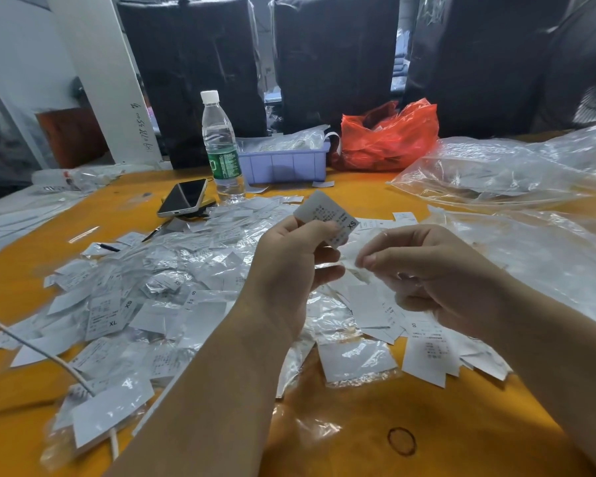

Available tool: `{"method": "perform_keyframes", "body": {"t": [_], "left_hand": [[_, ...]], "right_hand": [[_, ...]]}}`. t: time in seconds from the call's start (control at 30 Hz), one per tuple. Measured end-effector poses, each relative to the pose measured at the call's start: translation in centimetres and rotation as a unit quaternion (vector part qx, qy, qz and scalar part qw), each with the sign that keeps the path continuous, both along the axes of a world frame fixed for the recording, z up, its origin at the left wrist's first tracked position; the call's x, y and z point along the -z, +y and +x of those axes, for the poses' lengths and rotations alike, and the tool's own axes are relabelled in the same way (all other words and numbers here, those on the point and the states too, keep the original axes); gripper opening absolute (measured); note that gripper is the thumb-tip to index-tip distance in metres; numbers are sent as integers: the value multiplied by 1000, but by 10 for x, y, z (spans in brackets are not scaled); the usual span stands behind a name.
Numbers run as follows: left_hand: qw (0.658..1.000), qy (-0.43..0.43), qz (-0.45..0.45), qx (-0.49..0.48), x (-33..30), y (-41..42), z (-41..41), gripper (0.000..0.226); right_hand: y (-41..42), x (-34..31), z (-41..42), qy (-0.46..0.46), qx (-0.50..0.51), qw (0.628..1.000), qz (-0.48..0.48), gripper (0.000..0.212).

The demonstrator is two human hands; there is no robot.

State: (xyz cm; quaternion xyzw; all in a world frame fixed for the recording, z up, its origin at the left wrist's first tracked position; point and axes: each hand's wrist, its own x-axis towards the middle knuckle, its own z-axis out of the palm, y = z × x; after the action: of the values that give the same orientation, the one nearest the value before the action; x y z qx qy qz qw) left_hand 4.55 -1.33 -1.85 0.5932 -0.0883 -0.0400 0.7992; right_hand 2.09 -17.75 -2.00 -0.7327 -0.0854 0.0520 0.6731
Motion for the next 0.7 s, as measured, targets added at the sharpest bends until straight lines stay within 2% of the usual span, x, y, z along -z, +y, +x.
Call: {"method": "perform_keyframes", "body": {"t": [0.1, 0.2, 0.3, 0.57, 0.7], "left_hand": [[1000, -3, 10, 4, 0, -1, 0, 9], [1000, -1, 17, 9, 1, -1, 0, 8], [1000, 3, 22, 17, 2, -2, 0, 8], [999, 13, 34, 37, 3, -2, 0, 12], [999, 15, 33, 34, 3, -1, 0, 13]], "right_hand": [[1, 1, 0, -5, -10, 1000, -6, 1], [2, 2, 0, -5, -22, 1000, -9, 19], [3, 2, -1, -6, -25, 1000, -3, 26], [3, 2, -1, -31, 19, 999, 11, 6], [3, 1, 0, -35, 63, 997, 13, 12]]}}
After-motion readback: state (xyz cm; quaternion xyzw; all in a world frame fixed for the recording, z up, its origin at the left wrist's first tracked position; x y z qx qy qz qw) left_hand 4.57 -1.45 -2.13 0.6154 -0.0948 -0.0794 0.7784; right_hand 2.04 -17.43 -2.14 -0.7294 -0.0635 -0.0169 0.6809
